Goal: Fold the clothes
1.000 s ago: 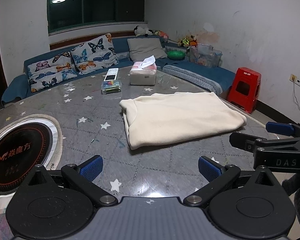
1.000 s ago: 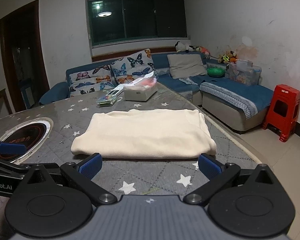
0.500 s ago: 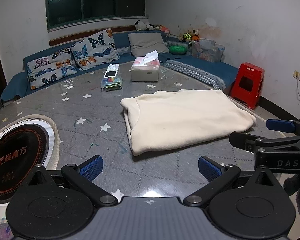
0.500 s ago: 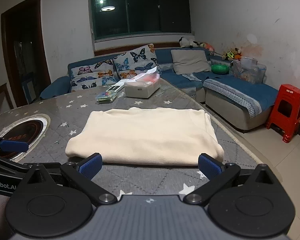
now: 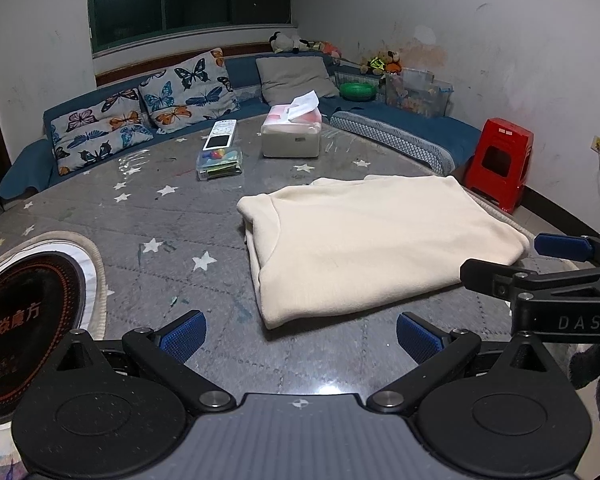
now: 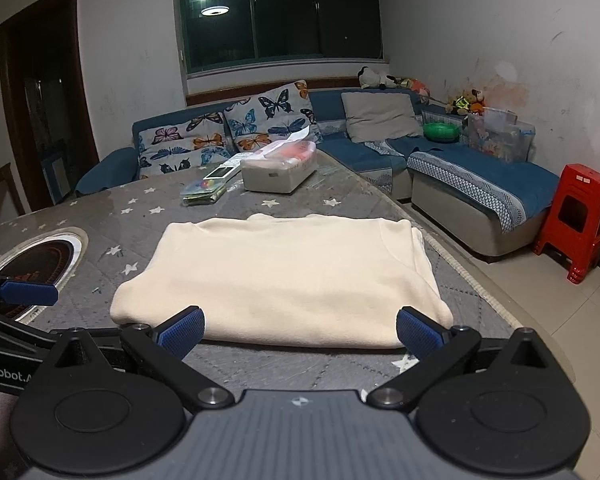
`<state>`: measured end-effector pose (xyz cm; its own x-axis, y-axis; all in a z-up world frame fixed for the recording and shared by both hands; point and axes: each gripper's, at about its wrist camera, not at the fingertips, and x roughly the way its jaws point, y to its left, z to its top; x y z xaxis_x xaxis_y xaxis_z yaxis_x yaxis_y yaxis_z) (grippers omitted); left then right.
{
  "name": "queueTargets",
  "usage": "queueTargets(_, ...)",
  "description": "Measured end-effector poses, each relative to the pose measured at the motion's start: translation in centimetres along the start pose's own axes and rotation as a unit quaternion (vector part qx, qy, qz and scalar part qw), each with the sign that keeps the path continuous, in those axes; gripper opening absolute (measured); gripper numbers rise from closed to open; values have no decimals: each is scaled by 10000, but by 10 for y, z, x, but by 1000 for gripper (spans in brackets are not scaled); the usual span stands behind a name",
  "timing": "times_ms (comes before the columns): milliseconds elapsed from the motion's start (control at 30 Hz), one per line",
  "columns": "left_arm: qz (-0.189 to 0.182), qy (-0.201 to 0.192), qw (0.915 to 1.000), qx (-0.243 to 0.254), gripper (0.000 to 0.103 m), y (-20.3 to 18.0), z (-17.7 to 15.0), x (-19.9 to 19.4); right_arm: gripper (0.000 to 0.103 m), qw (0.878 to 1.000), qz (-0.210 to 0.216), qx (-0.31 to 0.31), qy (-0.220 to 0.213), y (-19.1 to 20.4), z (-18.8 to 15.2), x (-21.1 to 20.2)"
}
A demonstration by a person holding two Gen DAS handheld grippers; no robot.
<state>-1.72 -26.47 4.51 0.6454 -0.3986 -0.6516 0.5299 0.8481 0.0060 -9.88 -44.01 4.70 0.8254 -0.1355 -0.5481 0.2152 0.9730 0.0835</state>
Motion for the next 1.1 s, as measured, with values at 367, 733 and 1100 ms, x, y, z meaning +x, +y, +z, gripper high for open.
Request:
queueTargets(367,-20,33,10000,-13,103,-1,5,10,103,10000,-19,-23,59,-5,4,11)
queueTargets(733,-33,43,10000,-3,103,-2,8,14,103,10000,-46,-22,54,-8,6,15)
queueTargets(1100,-67,32,10000,-29,103,-1,11,17,103,10000,-45,-29,76,-9,7,18)
